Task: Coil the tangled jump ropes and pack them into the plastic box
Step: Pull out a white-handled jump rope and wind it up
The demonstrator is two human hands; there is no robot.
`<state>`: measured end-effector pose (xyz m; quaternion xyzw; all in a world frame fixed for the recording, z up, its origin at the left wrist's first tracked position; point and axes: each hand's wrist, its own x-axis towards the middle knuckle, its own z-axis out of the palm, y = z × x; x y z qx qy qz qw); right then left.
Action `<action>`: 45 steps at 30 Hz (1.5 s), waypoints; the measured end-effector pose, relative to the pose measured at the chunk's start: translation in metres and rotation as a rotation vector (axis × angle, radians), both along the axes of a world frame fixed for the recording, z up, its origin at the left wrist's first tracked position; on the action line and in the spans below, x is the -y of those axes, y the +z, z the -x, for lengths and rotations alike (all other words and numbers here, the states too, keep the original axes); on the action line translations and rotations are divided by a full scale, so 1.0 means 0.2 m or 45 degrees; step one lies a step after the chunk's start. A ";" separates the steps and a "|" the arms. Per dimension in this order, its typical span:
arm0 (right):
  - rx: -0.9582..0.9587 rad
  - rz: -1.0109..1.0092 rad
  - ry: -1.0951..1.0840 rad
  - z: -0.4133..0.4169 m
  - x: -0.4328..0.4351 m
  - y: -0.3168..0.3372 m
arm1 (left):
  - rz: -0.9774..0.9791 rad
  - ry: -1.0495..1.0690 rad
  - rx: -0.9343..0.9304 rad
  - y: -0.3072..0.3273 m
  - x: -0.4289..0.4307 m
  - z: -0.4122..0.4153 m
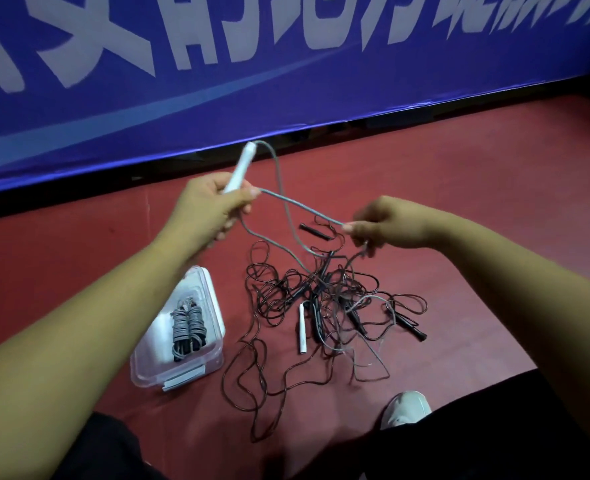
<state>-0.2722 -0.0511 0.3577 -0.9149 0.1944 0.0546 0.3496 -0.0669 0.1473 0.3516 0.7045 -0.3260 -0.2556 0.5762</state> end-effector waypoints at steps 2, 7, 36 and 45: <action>0.002 -0.177 -0.092 0.05 0.07 -0.03 | -0.036 0.040 0.052 0.00 -0.02 -0.05; -0.110 -0.061 0.026 0.01 0.03 -0.02 | -0.097 0.095 -0.019 -0.05 0.00 -0.09; -0.275 -0.123 -0.086 0.04 0.11 -0.08 | 0.374 0.075 -1.105 -0.02 -0.01 -0.17; -0.064 -0.291 -0.211 0.03 0.07 -0.06 | -0.266 0.339 -0.396 -0.08 -0.04 -0.22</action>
